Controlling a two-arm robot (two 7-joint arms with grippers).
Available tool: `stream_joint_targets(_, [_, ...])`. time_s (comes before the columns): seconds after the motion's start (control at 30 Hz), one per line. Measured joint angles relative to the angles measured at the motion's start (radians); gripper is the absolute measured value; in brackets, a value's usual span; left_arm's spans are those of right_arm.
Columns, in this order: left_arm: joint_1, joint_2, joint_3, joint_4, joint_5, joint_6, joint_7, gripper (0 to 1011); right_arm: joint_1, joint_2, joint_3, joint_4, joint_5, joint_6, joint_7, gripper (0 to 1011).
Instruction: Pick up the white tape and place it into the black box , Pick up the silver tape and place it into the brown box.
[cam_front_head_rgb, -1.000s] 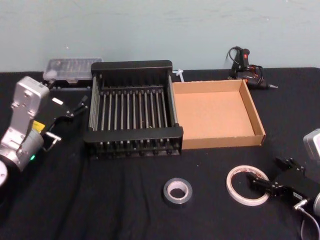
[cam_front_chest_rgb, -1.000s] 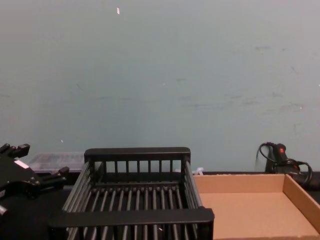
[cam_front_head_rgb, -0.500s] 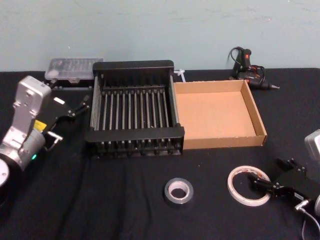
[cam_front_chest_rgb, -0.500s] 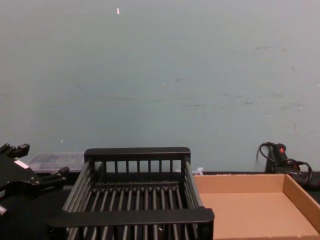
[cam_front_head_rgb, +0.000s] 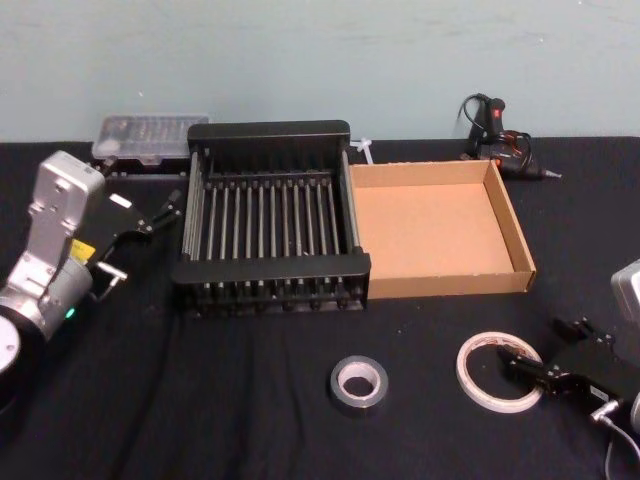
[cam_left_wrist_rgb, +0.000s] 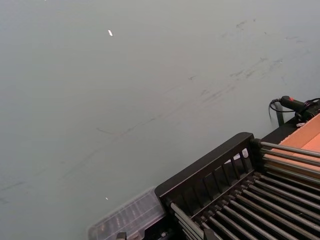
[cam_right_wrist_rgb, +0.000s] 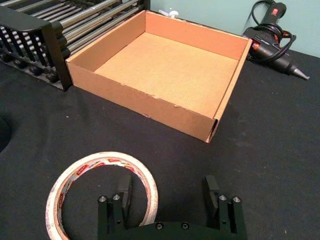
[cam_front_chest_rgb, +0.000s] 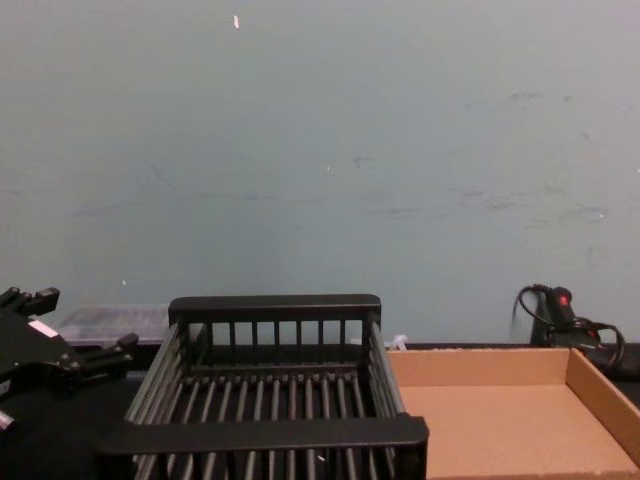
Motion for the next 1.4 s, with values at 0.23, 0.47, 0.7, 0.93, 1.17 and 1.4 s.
stream_joint_targets(0.23, [0.000,0.000,0.000,0.000,0.000,0.000,0.000,1001,0.000,0.001,0.000,0.000,0.001,0.000,0.000,786])
stream_joint_targets(0.47, [0.000,0.000,0.000,0.000,0.000,0.000,0.000,1001,0.000,0.000,0.000,0.000,0.001,0.000,0.000,562])
stream_joint_targets(0.7, [0.000,0.000,0.000,0.000,0.000,0.000,0.000,1001,0.000,0.001,0.000,0.000,0.001,0.000,0.000,320])
stream_joint_targets(0.93, [0.000,0.000,0.000,0.000,0.000,0.000,0.000,1001,0.000,0.001,0.000,0.000,0.001,0.000,0.000,113])
stream_joint_targets(1.17, [0.000,0.000,0.000,0.000,0.000,0.000,0.000,1001,0.000,0.001,0.000,0.000,0.001,0.000,0.000,80])
stream_joint_targets(1.4, [0.000,0.000,0.000,0.000,0.000,0.000,0.000,1001,-0.003,-0.001,0.005,-0.001,0.001,-0.006,0.006,81])
